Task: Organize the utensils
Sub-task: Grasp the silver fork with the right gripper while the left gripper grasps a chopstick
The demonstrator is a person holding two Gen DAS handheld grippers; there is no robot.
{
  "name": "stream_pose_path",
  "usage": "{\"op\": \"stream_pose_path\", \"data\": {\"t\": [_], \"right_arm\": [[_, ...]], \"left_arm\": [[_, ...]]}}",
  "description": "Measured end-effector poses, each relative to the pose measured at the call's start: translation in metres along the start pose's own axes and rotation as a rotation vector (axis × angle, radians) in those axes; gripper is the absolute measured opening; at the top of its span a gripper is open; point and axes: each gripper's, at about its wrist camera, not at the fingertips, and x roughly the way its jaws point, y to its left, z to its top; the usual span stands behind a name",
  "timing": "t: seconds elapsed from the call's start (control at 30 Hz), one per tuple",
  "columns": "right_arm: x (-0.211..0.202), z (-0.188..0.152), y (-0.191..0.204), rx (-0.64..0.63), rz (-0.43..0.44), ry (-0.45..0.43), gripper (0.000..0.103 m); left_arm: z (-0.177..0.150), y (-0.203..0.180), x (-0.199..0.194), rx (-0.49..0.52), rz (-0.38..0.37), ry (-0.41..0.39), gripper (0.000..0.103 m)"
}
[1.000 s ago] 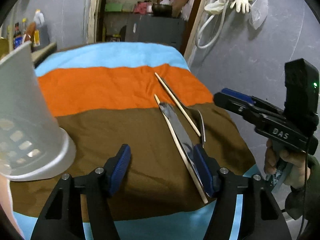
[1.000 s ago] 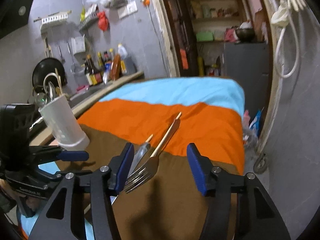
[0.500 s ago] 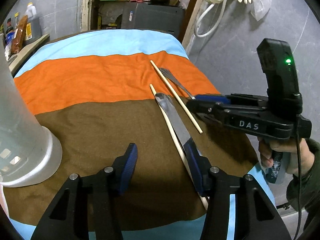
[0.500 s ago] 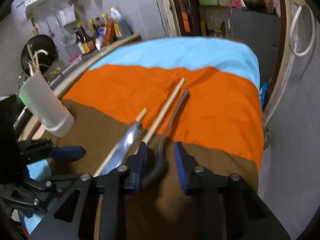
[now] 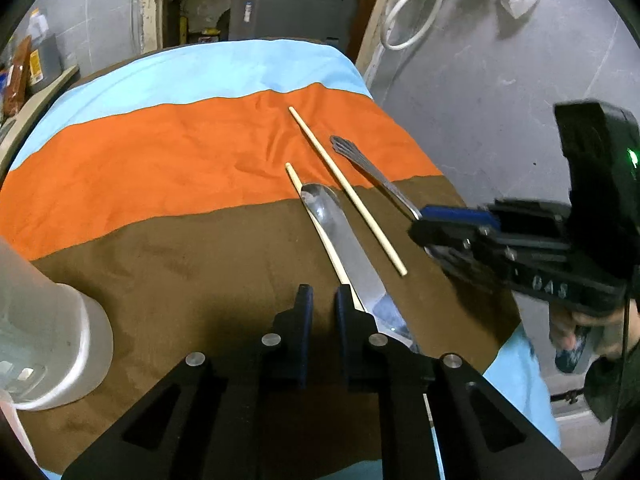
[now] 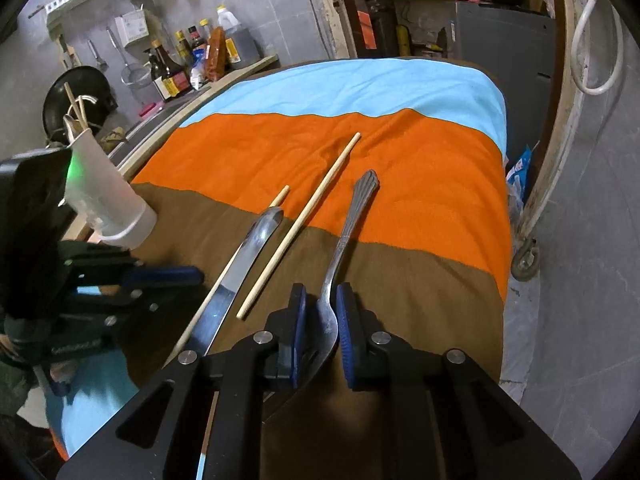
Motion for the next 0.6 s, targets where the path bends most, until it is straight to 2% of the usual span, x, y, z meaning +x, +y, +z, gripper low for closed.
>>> {"op": "stream_pose_path", "data": {"t": [0.1, 0.3, 0.6], "right_arm": [[-0.002, -0.003, -0.001, 0.002, 0.006, -0.005, 0.013], [-0.006, -0.007, -0.005, 0.006, 0.019, -0.014, 0.013], [-0.007, -0.009, -0.006, 0.008, 0.018, -0.014, 0.012]], "left_arm": [[0.000, 0.005, -0.002, -0.068, -0.062, -0.016, 0.009], [-0.004, 0.005, -0.006, -0.096, -0.103, -0.034, 0.010], [0.008, -0.004, 0.007, -0.056, -0.063, 0.009, 0.010]]}}
